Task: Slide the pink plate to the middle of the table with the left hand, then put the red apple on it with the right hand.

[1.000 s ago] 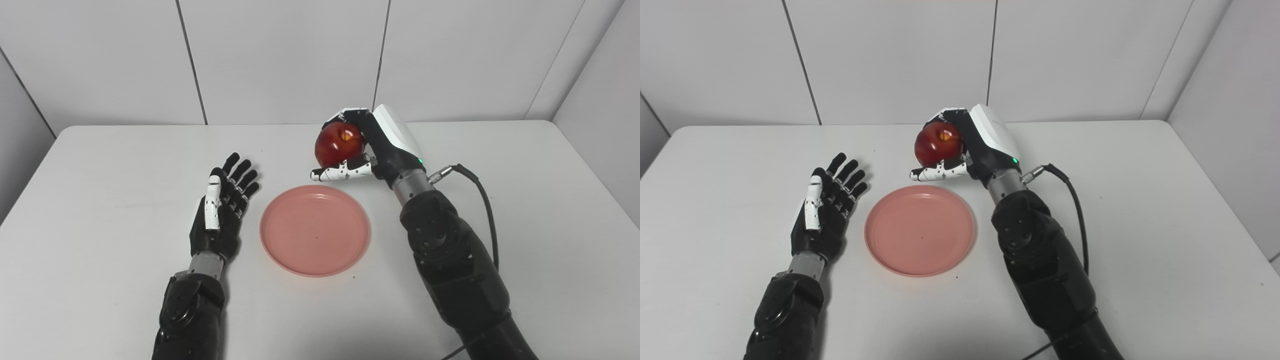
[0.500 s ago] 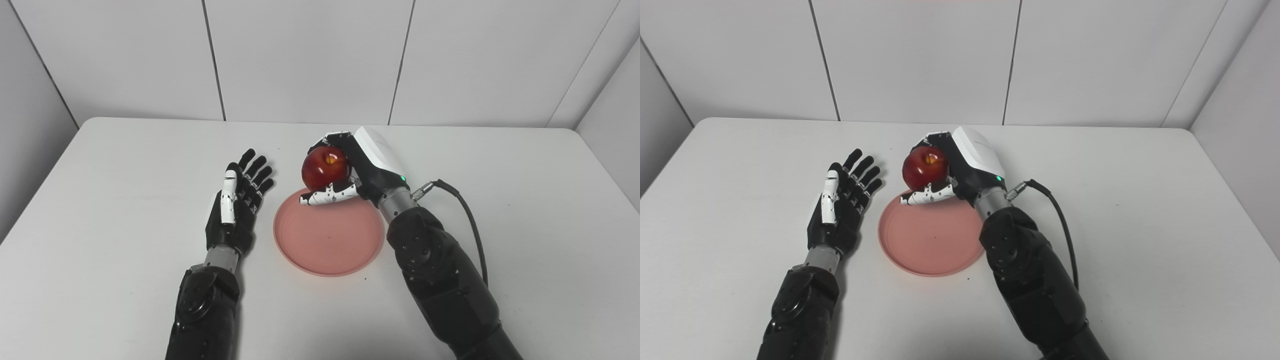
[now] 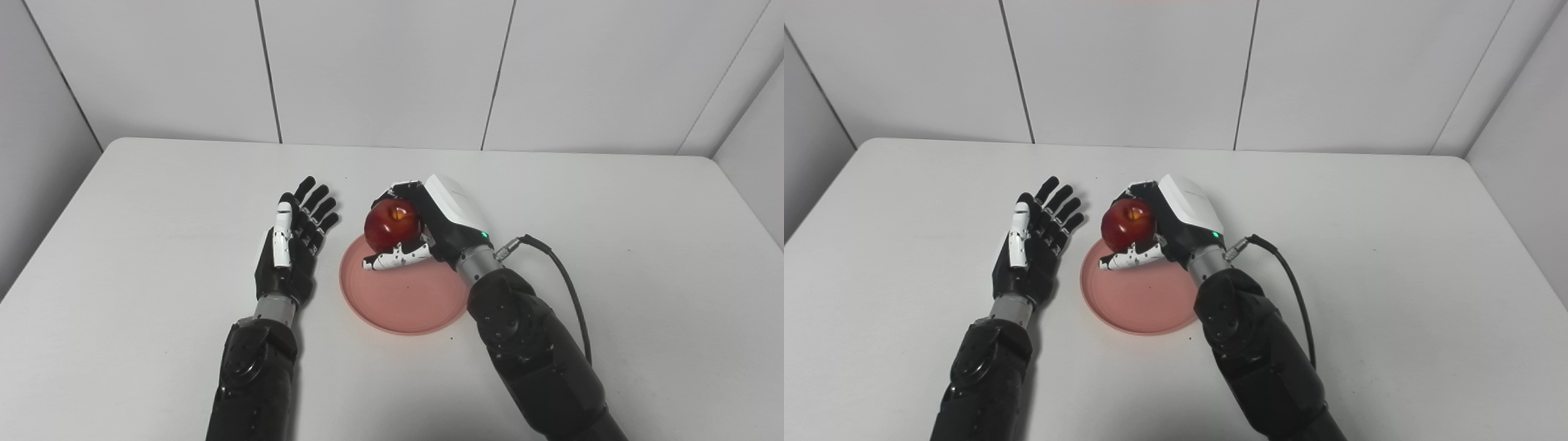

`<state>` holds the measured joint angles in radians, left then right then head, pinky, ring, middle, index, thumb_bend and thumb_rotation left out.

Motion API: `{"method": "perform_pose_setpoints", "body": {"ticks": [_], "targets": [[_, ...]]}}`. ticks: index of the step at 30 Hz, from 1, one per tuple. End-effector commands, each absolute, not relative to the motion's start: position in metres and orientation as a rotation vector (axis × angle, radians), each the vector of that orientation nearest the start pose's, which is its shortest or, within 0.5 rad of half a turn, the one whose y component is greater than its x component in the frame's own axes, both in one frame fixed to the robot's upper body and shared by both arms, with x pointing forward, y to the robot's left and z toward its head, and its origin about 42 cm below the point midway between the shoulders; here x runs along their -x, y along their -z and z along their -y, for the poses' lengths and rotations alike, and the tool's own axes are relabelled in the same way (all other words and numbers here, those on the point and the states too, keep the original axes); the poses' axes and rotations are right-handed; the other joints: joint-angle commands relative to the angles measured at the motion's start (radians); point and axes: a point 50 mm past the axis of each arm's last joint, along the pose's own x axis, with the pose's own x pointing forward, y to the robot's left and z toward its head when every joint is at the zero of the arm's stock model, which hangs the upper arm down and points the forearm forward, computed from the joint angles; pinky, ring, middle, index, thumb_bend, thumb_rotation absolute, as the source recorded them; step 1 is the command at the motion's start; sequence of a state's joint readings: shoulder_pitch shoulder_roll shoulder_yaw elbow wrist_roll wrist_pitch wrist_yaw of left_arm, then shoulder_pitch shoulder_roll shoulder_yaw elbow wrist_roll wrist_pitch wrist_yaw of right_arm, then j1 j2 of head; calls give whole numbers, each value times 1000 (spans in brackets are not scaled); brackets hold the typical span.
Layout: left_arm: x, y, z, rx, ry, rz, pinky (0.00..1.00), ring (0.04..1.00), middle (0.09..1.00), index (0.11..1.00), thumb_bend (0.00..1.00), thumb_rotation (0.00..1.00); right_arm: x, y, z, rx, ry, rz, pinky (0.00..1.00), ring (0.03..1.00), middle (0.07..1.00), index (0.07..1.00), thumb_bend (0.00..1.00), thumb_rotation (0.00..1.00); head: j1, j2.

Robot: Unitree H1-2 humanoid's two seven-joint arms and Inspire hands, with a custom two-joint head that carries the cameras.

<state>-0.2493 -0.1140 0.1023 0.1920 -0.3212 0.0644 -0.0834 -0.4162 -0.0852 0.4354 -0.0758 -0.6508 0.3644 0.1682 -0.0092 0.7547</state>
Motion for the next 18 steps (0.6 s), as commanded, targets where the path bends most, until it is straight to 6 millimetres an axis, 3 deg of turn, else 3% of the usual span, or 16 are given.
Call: {"method": "perform_pose_setpoints", "body": {"ticks": [1,18], "targets": [[-361,-111,-166,442,67,-51,875,877,883,869,349,1000,-369,-225,89,833,-361,300,309,381,472,485,518,131,2,3],[-359,-114,-162,436,67,-47,869,872,882,870,349,1000,-359,-195,88,854,-416,256,309,386,470,485,518,130,9,14]]}}
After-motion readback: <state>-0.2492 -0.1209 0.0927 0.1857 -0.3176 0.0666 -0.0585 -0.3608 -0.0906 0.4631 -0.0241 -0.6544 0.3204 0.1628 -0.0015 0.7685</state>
